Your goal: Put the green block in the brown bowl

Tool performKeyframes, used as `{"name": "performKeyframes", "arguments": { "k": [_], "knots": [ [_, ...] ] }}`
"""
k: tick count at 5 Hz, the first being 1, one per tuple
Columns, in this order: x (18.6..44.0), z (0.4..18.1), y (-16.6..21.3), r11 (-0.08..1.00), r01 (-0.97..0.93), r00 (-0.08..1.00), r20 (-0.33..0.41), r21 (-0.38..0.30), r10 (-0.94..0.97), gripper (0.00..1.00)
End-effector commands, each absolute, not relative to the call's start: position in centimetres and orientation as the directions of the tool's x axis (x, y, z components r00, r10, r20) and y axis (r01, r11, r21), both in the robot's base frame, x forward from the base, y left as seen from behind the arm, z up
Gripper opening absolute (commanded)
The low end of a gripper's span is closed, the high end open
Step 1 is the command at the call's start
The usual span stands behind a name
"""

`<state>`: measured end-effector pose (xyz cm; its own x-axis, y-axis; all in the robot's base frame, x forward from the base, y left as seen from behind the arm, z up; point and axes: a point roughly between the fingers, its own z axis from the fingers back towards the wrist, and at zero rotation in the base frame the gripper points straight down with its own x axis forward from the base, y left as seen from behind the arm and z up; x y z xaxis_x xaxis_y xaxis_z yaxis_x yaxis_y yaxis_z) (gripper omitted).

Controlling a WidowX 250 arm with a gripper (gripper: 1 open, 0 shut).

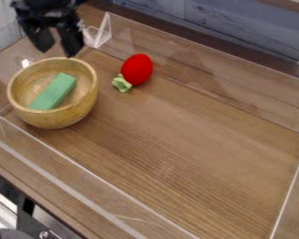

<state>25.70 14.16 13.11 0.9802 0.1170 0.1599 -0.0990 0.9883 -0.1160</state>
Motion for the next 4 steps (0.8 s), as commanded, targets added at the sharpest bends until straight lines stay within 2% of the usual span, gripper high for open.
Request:
{"name": "performKeyframes", "arguments": {
  "k": [1, 4],
  "knots": [
    [27.2, 14.8, 13.2, 0.992, -0.09, 0.969, 0.222, -0.09, 0.108, 1.0],
    [28.5, 12.5, 12.1, 0.984, -0.149, 0.966, 0.196, -0.098, 0.166, 1.0]
  ]
}}
